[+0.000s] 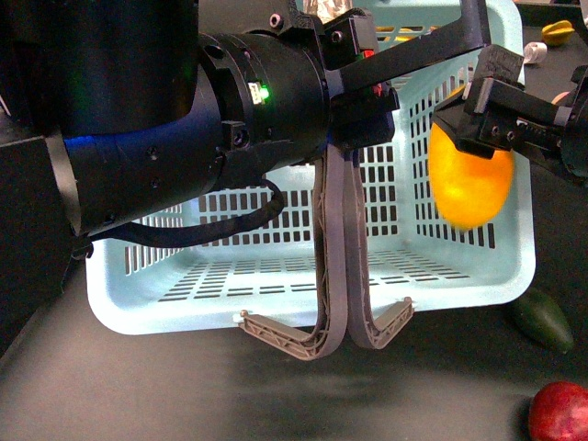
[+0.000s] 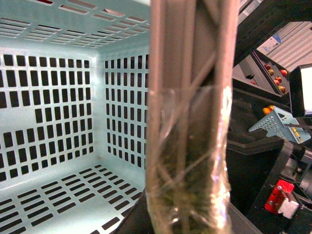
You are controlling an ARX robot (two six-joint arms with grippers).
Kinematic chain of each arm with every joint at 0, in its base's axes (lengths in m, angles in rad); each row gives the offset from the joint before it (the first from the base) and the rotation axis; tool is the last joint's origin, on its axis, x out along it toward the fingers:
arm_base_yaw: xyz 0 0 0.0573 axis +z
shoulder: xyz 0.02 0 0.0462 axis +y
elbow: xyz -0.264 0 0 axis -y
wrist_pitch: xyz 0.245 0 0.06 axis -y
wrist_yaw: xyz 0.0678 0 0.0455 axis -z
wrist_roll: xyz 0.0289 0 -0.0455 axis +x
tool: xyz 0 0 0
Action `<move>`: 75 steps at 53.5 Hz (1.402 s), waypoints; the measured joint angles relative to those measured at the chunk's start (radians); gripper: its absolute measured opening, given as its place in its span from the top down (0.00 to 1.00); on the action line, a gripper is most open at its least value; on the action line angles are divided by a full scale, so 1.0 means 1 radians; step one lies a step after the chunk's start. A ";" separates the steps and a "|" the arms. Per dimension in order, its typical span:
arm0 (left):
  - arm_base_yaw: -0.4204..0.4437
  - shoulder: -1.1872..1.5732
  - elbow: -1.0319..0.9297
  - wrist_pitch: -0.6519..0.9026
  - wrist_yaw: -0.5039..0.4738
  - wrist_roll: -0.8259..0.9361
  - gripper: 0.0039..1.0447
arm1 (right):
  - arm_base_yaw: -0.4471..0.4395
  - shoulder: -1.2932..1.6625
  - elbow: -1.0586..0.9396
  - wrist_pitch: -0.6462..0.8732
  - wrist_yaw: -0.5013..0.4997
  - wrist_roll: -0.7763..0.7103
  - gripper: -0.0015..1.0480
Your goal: Pick mango with right arm and hold basket with left
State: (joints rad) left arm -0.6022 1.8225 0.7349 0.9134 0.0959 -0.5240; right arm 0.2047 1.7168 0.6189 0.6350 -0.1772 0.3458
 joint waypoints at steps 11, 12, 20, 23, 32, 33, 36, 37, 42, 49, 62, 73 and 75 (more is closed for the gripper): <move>-0.003 0.000 0.000 0.000 0.003 -0.002 0.94 | -0.019 -0.062 -0.021 0.019 0.008 0.009 0.08; -0.003 0.000 0.000 -0.001 0.000 -0.001 0.94 | -0.021 -0.070 -0.025 0.018 0.012 0.009 0.08; 0.000 0.001 -0.002 -0.001 -0.003 -0.002 0.94 | -0.054 -0.197 -0.087 -0.008 0.031 -0.005 0.08; 0.000 0.001 -0.002 -0.001 -0.008 -0.001 0.94 | -0.074 -0.270 -0.121 -0.036 0.043 -0.011 0.08; 0.000 0.001 -0.002 -0.001 -0.006 0.000 0.94 | -0.122 -0.500 -0.220 -0.146 0.057 -0.045 0.08; 0.000 0.001 -0.002 -0.001 -0.006 -0.002 0.94 | -0.126 -0.518 -0.227 -0.155 0.057 -0.047 0.08; 0.000 0.001 -0.002 -0.001 -0.006 -0.002 0.94 | -0.147 -0.605 -0.258 -0.204 0.056 -0.055 0.08; 0.000 0.001 -0.002 -0.001 -0.006 -0.002 0.94 | -0.156 -0.639 -0.270 -0.225 0.059 -0.057 0.08; 0.000 0.001 -0.001 -0.001 -0.006 -0.001 0.94 | -0.195 -0.782 -0.319 -0.323 0.071 -0.059 0.08; 0.000 0.001 -0.002 -0.001 -0.002 -0.002 0.94 | -0.303 -1.059 -0.380 -0.531 0.084 -0.059 0.08; -0.001 0.001 -0.002 -0.001 -0.003 -0.001 0.94 | -0.332 -1.150 -0.388 -0.569 0.096 -0.061 0.08; 0.000 0.001 -0.002 -0.001 -0.004 -0.001 0.94 | -0.322 -1.191 -0.514 -0.243 0.068 -0.254 0.31; 0.000 0.001 -0.002 -0.001 -0.005 -0.001 0.94 | -0.314 -1.210 -0.523 -0.236 0.076 -0.279 0.38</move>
State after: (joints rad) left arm -0.6022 1.8233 0.7334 0.9123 0.0910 -0.5247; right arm -0.1097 0.5064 0.0963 0.3992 -0.1017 0.0669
